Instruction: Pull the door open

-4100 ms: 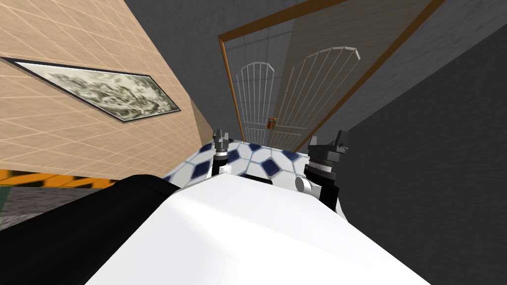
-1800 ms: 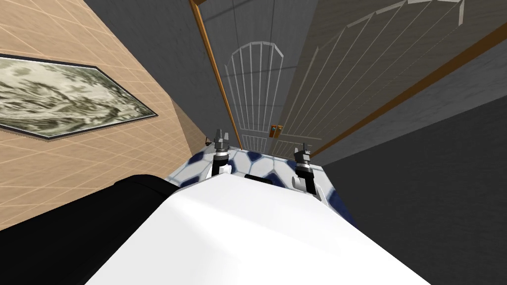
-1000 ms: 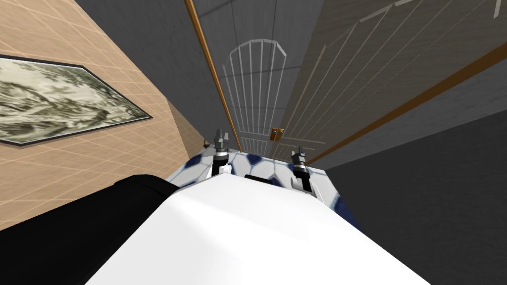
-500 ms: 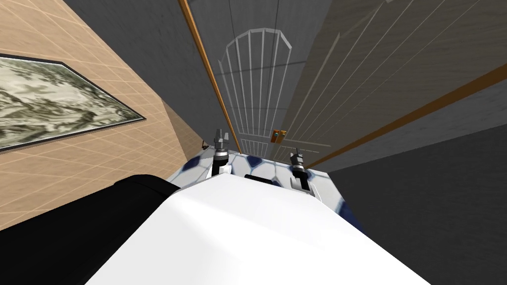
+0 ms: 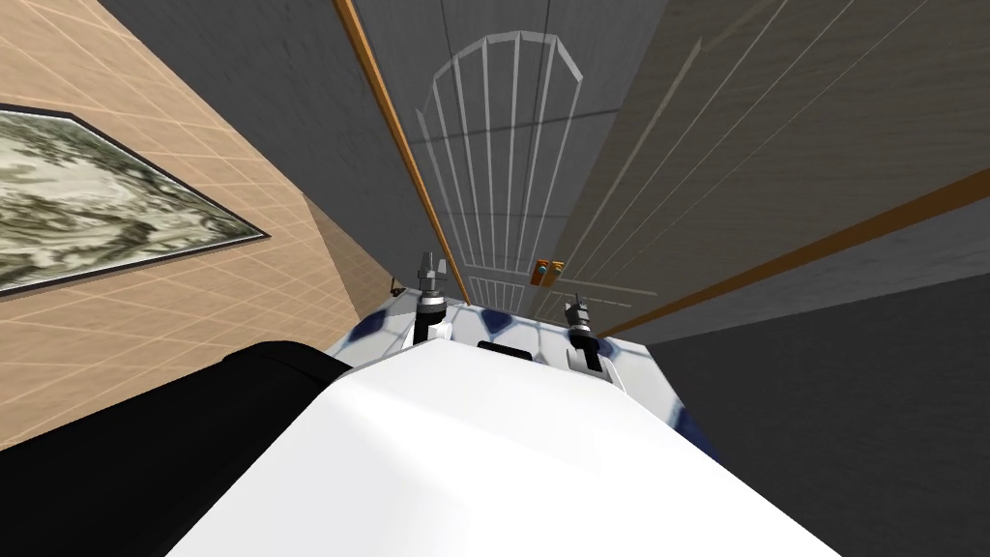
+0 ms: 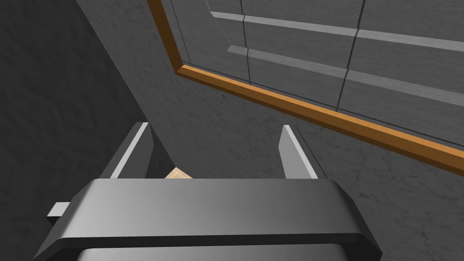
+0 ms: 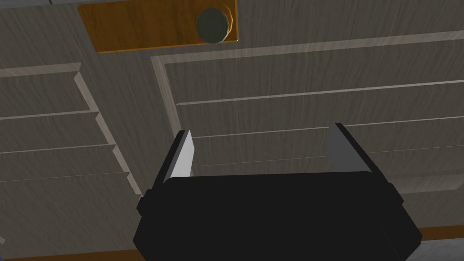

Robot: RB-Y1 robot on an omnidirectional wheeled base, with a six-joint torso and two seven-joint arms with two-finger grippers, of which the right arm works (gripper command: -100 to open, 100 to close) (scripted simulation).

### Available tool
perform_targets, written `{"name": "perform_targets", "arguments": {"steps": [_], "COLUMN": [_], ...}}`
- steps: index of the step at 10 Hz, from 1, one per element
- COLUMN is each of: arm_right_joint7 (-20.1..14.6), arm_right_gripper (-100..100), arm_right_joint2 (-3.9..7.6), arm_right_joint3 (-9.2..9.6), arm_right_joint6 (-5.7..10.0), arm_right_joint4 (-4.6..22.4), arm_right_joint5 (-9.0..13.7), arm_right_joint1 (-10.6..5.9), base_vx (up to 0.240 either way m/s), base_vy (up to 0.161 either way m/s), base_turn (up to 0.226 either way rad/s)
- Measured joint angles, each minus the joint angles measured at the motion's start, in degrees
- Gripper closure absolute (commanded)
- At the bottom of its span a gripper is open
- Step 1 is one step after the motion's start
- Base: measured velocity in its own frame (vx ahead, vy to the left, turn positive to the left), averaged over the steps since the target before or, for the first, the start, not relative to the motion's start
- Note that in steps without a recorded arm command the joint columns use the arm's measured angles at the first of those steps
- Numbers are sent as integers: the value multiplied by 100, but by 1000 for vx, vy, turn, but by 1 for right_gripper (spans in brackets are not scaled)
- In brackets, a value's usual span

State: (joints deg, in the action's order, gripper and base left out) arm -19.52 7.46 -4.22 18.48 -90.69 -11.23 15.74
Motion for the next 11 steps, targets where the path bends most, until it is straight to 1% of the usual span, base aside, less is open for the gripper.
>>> {"name": "perform_targets", "arguments": {"steps": [4,5,6,7,8,9,10,11], "arm_right_joint7": [-124,-151,-158,-159,-155,-143,-128,-146], "arm_right_gripper": [-100,-100,-100,-100,-100,-100,-100,-100], "arm_right_joint2": [-4,0,0,55,94,128,152,240], "arm_right_joint3": [-32,-33,-33,-132,-232,-340,-438,-530], "arm_right_joint6": [-2,-7,-10,-10,-42,-30,-15,-38], "arm_right_joint4": [393,449,453,531,563,665,705,783], "arm_right_joint5": [-134,-158,-161,-131,-107,-80,-57,-18], "arm_right_joint1": [-119,-132,-135,-117,-76,-54,11,-20], "base_vx": [206,84,-31,-85,-74,-54,-34,-10], "base_vy": [45,16,-15,-25,-24,-24,-13,-6], "base_turn": [0,1,-61,-63,-18,-5,-5,9]}}
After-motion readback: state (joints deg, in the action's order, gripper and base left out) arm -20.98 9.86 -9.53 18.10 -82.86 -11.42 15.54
